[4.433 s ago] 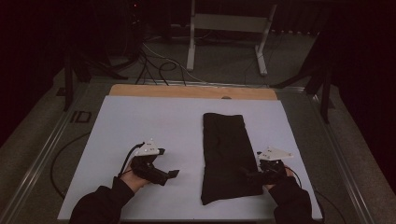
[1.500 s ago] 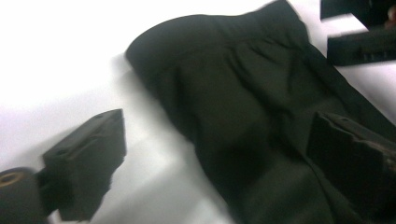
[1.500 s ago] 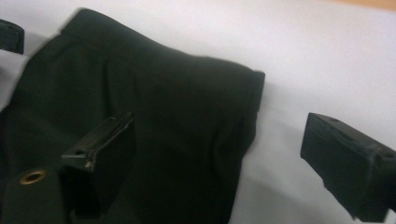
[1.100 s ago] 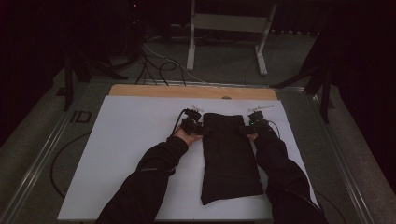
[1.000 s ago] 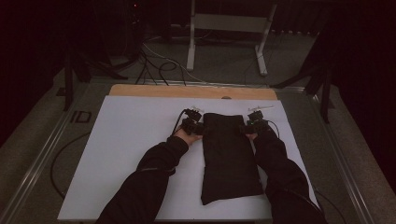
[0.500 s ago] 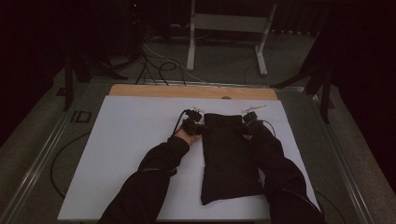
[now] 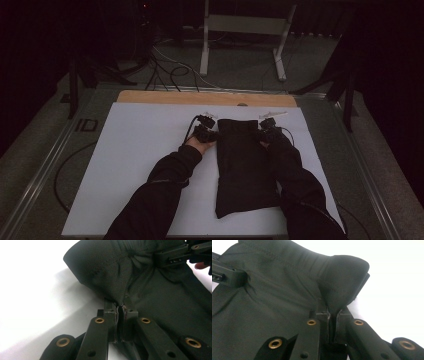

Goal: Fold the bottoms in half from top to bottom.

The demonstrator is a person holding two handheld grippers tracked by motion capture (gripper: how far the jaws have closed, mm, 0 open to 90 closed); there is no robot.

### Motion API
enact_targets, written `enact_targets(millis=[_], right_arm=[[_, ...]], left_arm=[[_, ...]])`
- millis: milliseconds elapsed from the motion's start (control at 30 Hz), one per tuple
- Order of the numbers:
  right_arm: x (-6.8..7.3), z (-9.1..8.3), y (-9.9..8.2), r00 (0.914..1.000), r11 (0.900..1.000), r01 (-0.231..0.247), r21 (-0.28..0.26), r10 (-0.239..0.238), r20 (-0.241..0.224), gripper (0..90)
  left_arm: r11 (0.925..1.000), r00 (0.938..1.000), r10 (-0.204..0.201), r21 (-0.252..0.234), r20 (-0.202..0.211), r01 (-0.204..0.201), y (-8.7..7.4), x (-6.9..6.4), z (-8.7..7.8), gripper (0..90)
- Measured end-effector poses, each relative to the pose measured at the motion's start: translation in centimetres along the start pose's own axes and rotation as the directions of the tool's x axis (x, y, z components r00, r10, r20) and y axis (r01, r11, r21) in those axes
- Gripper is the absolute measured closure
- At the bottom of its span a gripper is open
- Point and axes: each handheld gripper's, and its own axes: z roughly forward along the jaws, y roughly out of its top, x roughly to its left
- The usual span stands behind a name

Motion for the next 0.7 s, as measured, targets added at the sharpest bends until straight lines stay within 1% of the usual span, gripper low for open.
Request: enact_targets(millis=[100, 133, 167, 233, 400, 500, 533, 667, 700], right_arm=[[0.2, -0.3, 0.5, 1.0, 0.9999, 0.0, -0.017, 0.0, -0.002, 84.6], [0.1, -0.4, 0.6, 1.0, 0.9997, 0.002, -0.023, -0.003, -0.008, 84.6], [0.2, -0.4, 0.8, 1.0, 0.9997, 0.003, -0.022, -0.003, -0.003, 84.6], [0.3, -0.6, 1.1, 1.0, 0.9994, 0.005, -0.034, -0.005, -0.004, 84.7], [0.3, -1.2, 2.1, 1.0, 0.9984, 0.007, -0.057, -0.007, -0.002, 84.8], [0.3, -1.6, 2.8, 1.0, 0.9972, 0.007, -0.074, -0.007, -0.003, 84.7], [0.3, -1.7, 3.0, 1.0, 0.9967, 0.005, -0.081, -0.005, -0.003, 84.8], [0.2, -2.3, 3.5, 1.0, 0.9954, -0.002, -0.096, 0.001, -0.009, 84.8], [0.2, -2.7, 3.7, 0.9999, 0.9939, -0.006, -0.11, 0.004, -0.016, 84.8]], left_arm=[[1.0, 1.0, 0.002, -0.007, 0.009, -0.002, 0.4, 0.1, -0.6, 85.5], [0.9999, 0.9999, 0.009, -0.006, 0.006, -0.009, 0.5, 0.1, -0.8, 85.5], [0.9998, 0.9998, 0.02, -0.008, 0.003, -0.02, 0.7, 0.1, -1.0, 85.5], [0.9997, 0.9997, 0.023, -0.011, 0.003, -0.023, 1.1, 0.1, -1.5, 85.5], [0.9983, 0.9985, 0.054, -0.019, -0.013, -0.054, 2.2, 0.0, -2.5, 85.5], [0.9972, 0.998, 0.063, -0.04, -0.01, -0.063, 2.8, 0.0, -3.1, 85.5], [0.9969, 0.9981, 0.062, -0.049, 0.0, -0.062, 3.0, 0.0, -3.2, 85.5], [0.9954, 0.9973, 0.073, -0.063, 0.007, -0.073, 3.7, 0.0, -3.8, 85.5], [0.9942, 0.9963, 0.085, -0.067, 0.01, -0.084, 4.1, -0.1, -4.2, 85.5]])
